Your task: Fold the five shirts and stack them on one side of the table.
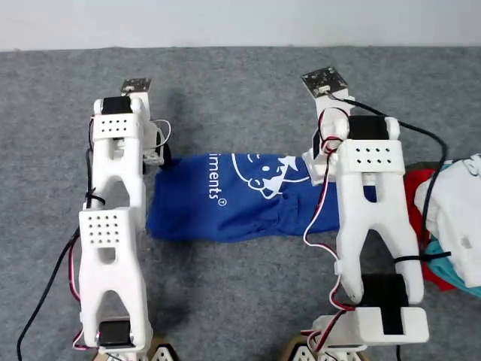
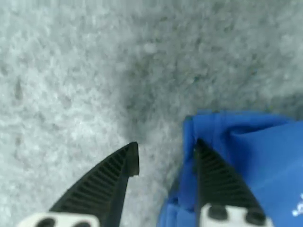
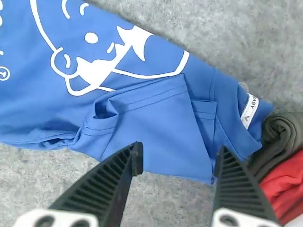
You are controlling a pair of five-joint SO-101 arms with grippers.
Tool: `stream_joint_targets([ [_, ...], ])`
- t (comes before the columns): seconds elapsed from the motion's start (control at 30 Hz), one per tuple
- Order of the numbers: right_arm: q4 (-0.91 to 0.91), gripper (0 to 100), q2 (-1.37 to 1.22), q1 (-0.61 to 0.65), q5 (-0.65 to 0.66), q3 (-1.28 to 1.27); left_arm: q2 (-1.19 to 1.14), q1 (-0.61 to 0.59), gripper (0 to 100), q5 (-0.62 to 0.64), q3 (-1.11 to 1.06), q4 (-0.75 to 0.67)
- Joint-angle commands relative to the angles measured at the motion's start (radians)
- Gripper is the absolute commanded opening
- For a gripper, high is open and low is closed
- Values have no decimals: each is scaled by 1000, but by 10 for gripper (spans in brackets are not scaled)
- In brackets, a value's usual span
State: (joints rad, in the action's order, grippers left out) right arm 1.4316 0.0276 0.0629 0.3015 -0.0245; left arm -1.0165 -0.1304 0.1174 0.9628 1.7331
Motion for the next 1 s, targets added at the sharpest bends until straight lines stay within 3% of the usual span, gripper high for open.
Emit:
stream_joint_targets([
  [0.0, 10, 259, 51, -5, 17, 35, 192, -2, 194, 9, -2, 20],
  [0.27, 41, 259, 53, -5, 15, 37, 400, 6, 195, 9, -153, 21],
  [0.5, 73, 259, 54, -5, 15, 37, 348, -25, 195, 9, -421, -15],
  [0.97, 73, 259, 54, -5, 12, 35, 221, 38, 195, 9, -435, -25],
])
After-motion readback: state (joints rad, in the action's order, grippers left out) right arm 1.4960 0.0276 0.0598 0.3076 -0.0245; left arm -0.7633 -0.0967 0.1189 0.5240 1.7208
